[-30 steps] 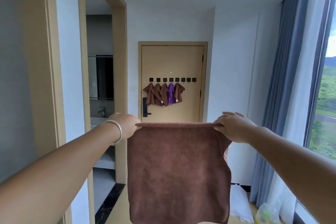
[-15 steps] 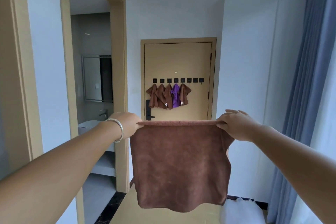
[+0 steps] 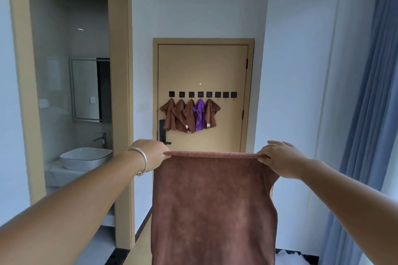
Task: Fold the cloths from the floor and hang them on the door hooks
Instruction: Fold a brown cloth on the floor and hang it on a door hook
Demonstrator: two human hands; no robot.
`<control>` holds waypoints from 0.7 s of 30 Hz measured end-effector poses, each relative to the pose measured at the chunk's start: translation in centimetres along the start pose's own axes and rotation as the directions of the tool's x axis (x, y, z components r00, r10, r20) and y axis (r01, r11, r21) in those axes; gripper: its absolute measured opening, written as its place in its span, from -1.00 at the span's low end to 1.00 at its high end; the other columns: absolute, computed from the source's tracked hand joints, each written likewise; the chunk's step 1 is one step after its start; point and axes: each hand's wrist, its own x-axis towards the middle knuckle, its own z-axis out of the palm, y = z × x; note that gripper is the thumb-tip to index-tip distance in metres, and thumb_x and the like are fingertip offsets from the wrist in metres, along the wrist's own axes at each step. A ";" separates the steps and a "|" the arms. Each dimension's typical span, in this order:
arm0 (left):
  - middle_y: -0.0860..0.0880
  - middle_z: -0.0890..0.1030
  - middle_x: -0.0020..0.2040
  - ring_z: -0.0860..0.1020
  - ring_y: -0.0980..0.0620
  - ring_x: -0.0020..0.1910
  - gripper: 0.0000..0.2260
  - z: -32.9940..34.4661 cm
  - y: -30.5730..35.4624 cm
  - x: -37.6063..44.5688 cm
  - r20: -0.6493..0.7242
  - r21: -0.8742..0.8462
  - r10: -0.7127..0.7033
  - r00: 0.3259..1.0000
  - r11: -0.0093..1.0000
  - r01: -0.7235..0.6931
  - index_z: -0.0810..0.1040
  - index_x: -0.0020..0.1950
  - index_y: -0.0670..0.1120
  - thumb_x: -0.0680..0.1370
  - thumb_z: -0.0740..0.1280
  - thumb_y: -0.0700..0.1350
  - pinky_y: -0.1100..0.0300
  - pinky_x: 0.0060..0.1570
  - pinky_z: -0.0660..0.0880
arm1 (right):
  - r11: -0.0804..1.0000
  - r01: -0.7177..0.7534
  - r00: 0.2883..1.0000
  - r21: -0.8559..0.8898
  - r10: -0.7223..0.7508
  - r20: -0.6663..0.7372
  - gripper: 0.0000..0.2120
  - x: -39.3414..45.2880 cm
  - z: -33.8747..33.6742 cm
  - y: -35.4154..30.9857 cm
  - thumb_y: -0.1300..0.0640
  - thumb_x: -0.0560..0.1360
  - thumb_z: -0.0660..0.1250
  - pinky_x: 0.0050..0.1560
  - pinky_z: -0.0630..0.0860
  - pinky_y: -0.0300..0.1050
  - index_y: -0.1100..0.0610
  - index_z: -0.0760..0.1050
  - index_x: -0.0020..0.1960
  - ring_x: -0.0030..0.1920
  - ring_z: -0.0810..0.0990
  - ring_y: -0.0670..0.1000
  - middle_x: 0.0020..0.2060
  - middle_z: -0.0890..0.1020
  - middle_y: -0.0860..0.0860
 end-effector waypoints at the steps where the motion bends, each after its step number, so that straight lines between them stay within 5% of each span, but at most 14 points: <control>1: 0.02 0.56 -0.21 0.50 0.00 -0.23 -0.66 0.5 -0.7 1.8 0.000 0.002 0.006 1.000 1.000 -0.006 0.48 -0.17 -0.01 0.66 0.02 0.05 0.11 -0.16 0.43 | 1.000 -0.002 1.000 -0.004 0.002 0.000 -0.62 1.7 0.1 0.0 -0.18 0.62 -0.01 0.43 0.12 -0.02 -0.14 0.51 0.21 0.44 0.23 -0.07 0.20 0.53 -0.22; 10: 0.01 0.46 -0.29 0.43 -0.02 -0.30 -0.66 4.0 -6.7 14.6 -0.072 -0.020 0.039 0.997 0.999 -0.041 0.40 -0.24 0.00 0.66 0.00 0.03 0.15 -0.29 0.30 | 0.999 -0.045 0.999 -0.004 0.045 -0.027 -0.63 14.2 2.5 -0.4 -0.14 0.63 -0.01 0.44 0.15 -0.02 -0.15 0.51 0.24 0.45 0.23 -0.06 0.22 0.53 -0.21; 21: 0.03 0.44 -0.29 0.40 0.04 -0.31 -0.67 10.0 -8.9 25.7 0.012 -0.023 0.029 1.000 0.999 -0.028 0.42 -0.20 -0.01 0.66 0.01 0.03 0.17 -0.31 0.27 | 1.000 -0.016 1.000 0.005 0.016 0.019 -0.64 26.2 8.5 1.2 -0.13 0.64 -0.01 0.38 0.22 -0.03 -0.16 0.50 0.24 0.37 0.31 -0.04 0.17 0.56 -0.15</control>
